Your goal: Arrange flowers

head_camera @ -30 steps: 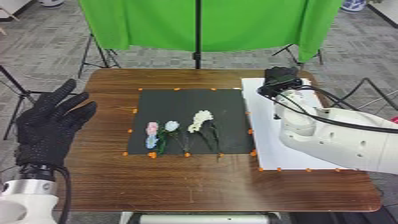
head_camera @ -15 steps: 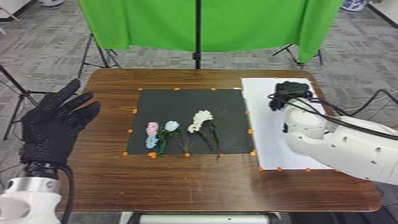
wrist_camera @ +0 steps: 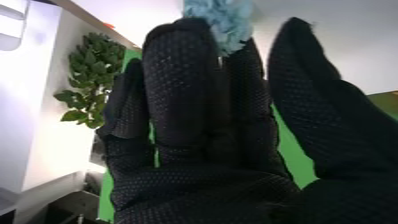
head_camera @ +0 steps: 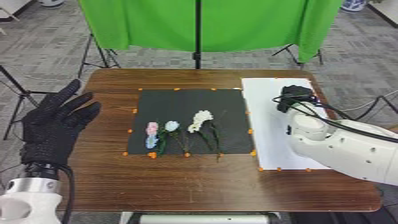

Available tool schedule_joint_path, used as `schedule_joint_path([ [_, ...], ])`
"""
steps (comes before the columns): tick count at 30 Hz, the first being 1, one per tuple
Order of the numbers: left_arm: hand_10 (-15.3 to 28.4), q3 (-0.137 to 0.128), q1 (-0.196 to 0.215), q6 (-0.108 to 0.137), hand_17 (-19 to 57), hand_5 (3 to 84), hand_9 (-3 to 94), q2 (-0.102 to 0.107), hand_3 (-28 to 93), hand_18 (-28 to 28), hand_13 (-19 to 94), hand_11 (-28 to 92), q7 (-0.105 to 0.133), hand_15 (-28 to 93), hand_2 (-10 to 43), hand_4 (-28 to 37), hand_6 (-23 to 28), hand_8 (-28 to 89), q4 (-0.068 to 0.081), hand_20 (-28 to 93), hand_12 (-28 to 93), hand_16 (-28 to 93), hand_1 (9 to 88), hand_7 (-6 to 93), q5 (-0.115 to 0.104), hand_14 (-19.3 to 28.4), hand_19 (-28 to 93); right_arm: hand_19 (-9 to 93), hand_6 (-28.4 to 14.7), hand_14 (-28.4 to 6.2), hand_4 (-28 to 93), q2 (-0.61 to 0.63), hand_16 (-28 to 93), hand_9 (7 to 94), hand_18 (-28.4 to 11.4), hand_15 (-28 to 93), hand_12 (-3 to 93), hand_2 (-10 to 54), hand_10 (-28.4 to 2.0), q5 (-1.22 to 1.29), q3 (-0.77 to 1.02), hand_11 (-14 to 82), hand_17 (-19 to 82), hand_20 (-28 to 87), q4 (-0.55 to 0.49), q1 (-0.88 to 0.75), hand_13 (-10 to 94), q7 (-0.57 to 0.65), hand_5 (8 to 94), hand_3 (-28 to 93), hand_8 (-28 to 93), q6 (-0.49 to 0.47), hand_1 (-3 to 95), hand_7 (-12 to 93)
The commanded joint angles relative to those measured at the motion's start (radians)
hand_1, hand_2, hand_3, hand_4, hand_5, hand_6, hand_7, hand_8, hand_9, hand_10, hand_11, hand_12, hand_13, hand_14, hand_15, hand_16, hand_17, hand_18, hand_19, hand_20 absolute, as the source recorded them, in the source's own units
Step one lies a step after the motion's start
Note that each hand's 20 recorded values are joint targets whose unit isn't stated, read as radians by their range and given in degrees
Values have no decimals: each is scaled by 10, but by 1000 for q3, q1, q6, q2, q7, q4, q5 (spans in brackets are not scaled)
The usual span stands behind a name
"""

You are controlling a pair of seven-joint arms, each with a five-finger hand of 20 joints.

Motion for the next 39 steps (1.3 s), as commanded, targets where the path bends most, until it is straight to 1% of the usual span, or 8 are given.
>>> schedule_joint_path([
  [1,199,0,22,10,-52,355,305,-6,771,257,247,275,5,573,98,-283,99,-87,-1,148,102,-118,213,126,-7,282,676,932,7,-31,-282,12,200,778,-186,627,243,-95,-85,-52,-59,130,377,254,41,5,770,-1,674,735,-49,99,520,285],
  [3,199,0,23,13,-52,355,305,-7,772,257,247,275,6,573,98,-283,99,-87,-2,148,102,-118,212,126,-8,282,676,932,15,-19,-282,10,219,827,-179,618,296,-95,-65,-65,-92,90,395,270,51,20,793,-7,700,725,-45,159,550,323],
  [6,199,-2,21,10,-52,356,305,-10,772,257,248,275,0,574,97,-283,99,-87,-2,148,101,-118,212,125,-5,283,676,932,26,-13,-283,8,218,881,-171,622,326,-95,-52,-98,-138,108,423,307,64,39,824,-7,744,730,-34,240,572,372],
  [9,200,-3,30,15,-52,356,305,-8,771,257,248,276,11,574,98,-283,99,-87,-5,148,101,-118,213,125,-9,283,676,932,27,-8,-283,4,210,901,-167,629,338,-95,-45,-115,-173,114,440,326,68,67,841,-7,766,739,-34,304,579,384],
  [15,201,-5,27,15,-52,356,306,-13,771,257,248,274,1,574,97,-283,99,-87,-7,149,101,-118,212,125,-6,283,676,932,20,1,-283,10,210,919,-170,636,350,-95,-40,-146,-178,114,459,358,34,109,859,-12,795,764,-31,375,577,370],
  [23,200,-9,35,20,-52,356,305,-13,771,257,248,272,12,574,97,-283,98,-87,-9,149,102,-118,213,125,-8,283,676,932,17,-1,-283,-31,213,923,-173,641,353,-95,-46,-144,-159,113,457,365,-54,130,859,-89,801,774,-23,401,575,361],
  [26,200,-6,29,18,-52,356,305,-14,771,257,248,273,3,574,98,-283,98,-87,-8,149,103,-118,213,125,-5,283,676,932,15,-3,-283,-62,215,923,-175,642,354,-95,-46,-141,-147,113,454,367,-82,115,859,-116,803,773,-22,400,575,358],
  [39,200,-5,24,18,-52,356,305,-9,772,257,248,273,1,574,98,-283,98,-87,-5,150,102,-118,212,126,-6,282,676,932,16,-5,-283,-157,218,925,-180,646,356,-95,-46,-114,-247,113,441,371,-150,135,856,-169,803,775,-13,399,573,353],
])
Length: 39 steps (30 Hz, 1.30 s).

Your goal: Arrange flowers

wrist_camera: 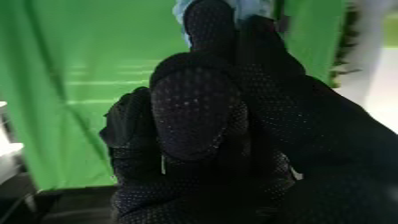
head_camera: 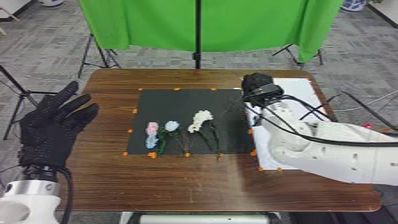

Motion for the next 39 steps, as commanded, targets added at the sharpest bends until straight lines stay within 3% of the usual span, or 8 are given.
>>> schedule_joint_path([
  [1,200,4,2,7,-52,356,306,-3,772,257,248,273,-6,574,97,-283,99,-87,3,150,103,-118,212,126,-4,283,676,932,16,-5,-283,-66,217,925,-179,646,357,-95,-46,6,-78,113,441,372,-38,26,856,-29,803,775,-13,12,573,353],
  [25,199,-1,-46,-23,-52,358,305,1,771,257,247,274,-68,574,98,-283,99,-87,20,151,102,-118,212,126,10,282,674,932,26,-4,-283,-133,216,922,-180,646,354,-95,-39,16,-55,111,435,370,-44,-36,855,28,790,767,-2,22,563,355],
  [34,200,-5,-36,-28,-52,359,307,-2,781,256,247,276,-61,573,100,-278,100,-87,20,151,102,-118,213,126,13,283,674,932,21,-8,-283,-139,216,913,-179,646,358,-95,-46,28,-59,111,422,358,-43,-38,842,16,774,759,-17,2,549,332],
  [39,206,-1,-35,-14,-52,361,316,2,784,256,248,290,-44,573,100,-268,101,-87,17,152,103,-118,218,127,7,282,674,932,10,-14,-283,-144,214,890,-183,652,350,-95,-54,18,-60,113,407,344,-43,-33,826,20,732,761,-30,-4,515,276],
])
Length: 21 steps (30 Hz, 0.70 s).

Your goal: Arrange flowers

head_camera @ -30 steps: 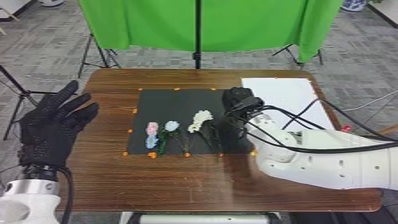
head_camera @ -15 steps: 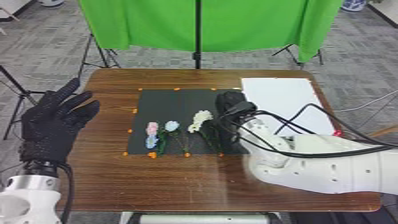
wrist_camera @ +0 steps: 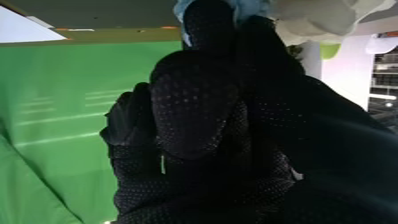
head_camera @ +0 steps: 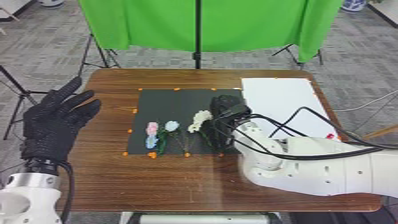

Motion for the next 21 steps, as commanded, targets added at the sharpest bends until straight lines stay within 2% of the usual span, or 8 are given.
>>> schedule_joint_path([
  [1,206,1,16,-3,-52,362,316,-2,782,256,248,290,6,573,100,-268,101,-87,4,152,102,-118,216,126,4,282,674,932,8,-14,-283,-7,213,888,-184,653,348,-95,-55,-16,3,114,406,343,-4,5,825,-3,721,762,-31,-15,506,268],
  [4,206,1,20,0,-52,362,316,-2,780,256,248,289,12,574,100,-269,102,-87,3,152,101,-118,215,126,1,283,674,932,8,-19,-283,-4,212,881,-189,656,345,-95,-62,-11,-2,116,399,343,-7,13,817,-9,683,761,-50,-19,483,224],
  [7,206,4,16,1,-52,364,316,-4,780,255,248,290,8,574,99,-270,102,-87,5,152,101,-118,214,126,2,283,674,932,6,-25,-283,0,205,854,-192,663,302,-95,-75,-21,1,177,397,344,-4,13,811,-17,655,783,-131,-25,442,191],
  [16,205,1,28,6,-52,364,315,-7,781,256,249,288,15,574,98,-271,102,-87,1,152,99,-118,214,126,1,282,674,932,-4,-35,-279,3,200,813,-200,672,196,-95,-105,-13,4,291,388,349,-9,20,805,-12,611,830,-128,-37,364,165],
  [18,205,2,31,8,-52,364,315,-6,781,256,249,288,19,574,98,-272,102,-87,0,152,100,-118,214,126,-1,282,675,932,-4,-36,-275,4,200,812,-201,673,188,-95,-107,-19,-6,297,388,349,-12,28,803,-6,605,829,-127,-30,359,163],
  [21,205,3,26,7,-52,364,315,-9,781,256,249,288,11,574,98,-272,102,-87,0,152,100,-118,214,126,3,282,675,932,-6,-38,-272,8,198,814,-203,674,183,-95,-109,-22,-11,300,388,349,-15,31,805,5,604,830,-127,-12,354,163],
])
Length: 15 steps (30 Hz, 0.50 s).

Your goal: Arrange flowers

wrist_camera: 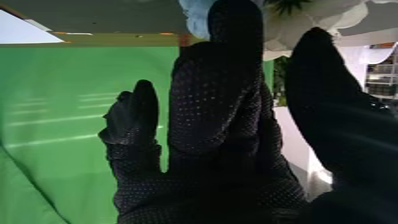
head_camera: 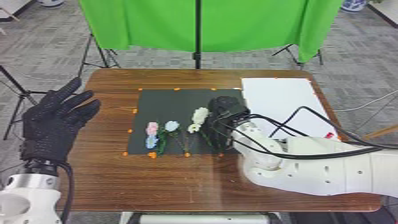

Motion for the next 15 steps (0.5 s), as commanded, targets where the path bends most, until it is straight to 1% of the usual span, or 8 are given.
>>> schedule_joint_path([
  [1,205,1,21,7,-52,365,315,-8,781,256,249,288,2,574,98,-272,102,-87,0,152,100,-119,214,126,3,282,675,932,-7,-38,-271,9,197,817,-204,674,182,-95,-110,-19,-12,300,389,350,-12,30,806,16,605,829,-127,31,353,162],
  [4,205,-3,31,8,-51,364,315,-9,781,256,249,288,7,574,98,-272,102,-87,-3,152,100,-119,214,127,1,282,675,932,-7,-38,-267,10,196,825,-208,674,179,-95,-111,-16,-21,301,393,353,-18,38,811,25,618,828,-126,39,350,165],
  [5,206,-3,30,8,-51,364,315,-11,779,256,249,288,4,575,98,-272,102,-87,-3,153,100,-118,214,126,2,282,675,932,-8,-39,-265,10,195,826,-209,673,179,-95,-111,-22,-22,301,393,355,-16,38,811,29,622,829,-126,43,349,164],
  [7,206,-1,30,8,-52,364,315,-11,779,257,249,289,7,574,99,-271,102,-87,-2,153,100,-119,214,127,1,281,675,932,-8,-41,-262,14,196,828,-210,673,179,-95,-111,-21,-19,301,395,356,-19,37,814,33,624,830,-126,43,345,164],
  [8,206,2,31,13,-52,364,315,-10,779,257,249,288,10,574,99,-271,102,-87,-3,153,100,-119,214,127,0,282,676,932,-8,-41,-258,15,196,829,-211,673,179,-93,-112,-21,-26,300,395,358,-21,42,815,38,624,831,-126,50,342,163],
  [12,206,-1,38,13,-51,364,316,-14,777,256,249,288,11,574,99,-270,103,-87,-3,152,100,-119,215,127,-1,283,676,932,-11,-43,-248,19,197,832,-214,672,179,-76,-113,-24,-24,300,396,363,-27,46,817,52,629,831,-125,60,325,161],
  [14,206,-1,50,18,-51,365,316,-13,777,256,249,289,24,574,99,-271,103,-88,-6,152,100,-119,215,126,-7,283,675,932,-11,-43,-246,22,197,834,-217,672,179,-72,-114,-25,-34,301,397,363,-36,58,817,55,633,833,-124,60,320,162],
  [15,206,-5,58,19,-51,365,316,-14,777,256,249,289,25,575,99,-271,103,-87,-8,152,100,-118,215,126,-6,283,675,932,-11,-44,-245,25,197,835,-218,671,179,-70,-115,-27,-31,300,397,363,-41,54,817,58,635,834,-124,60,317,162],
])
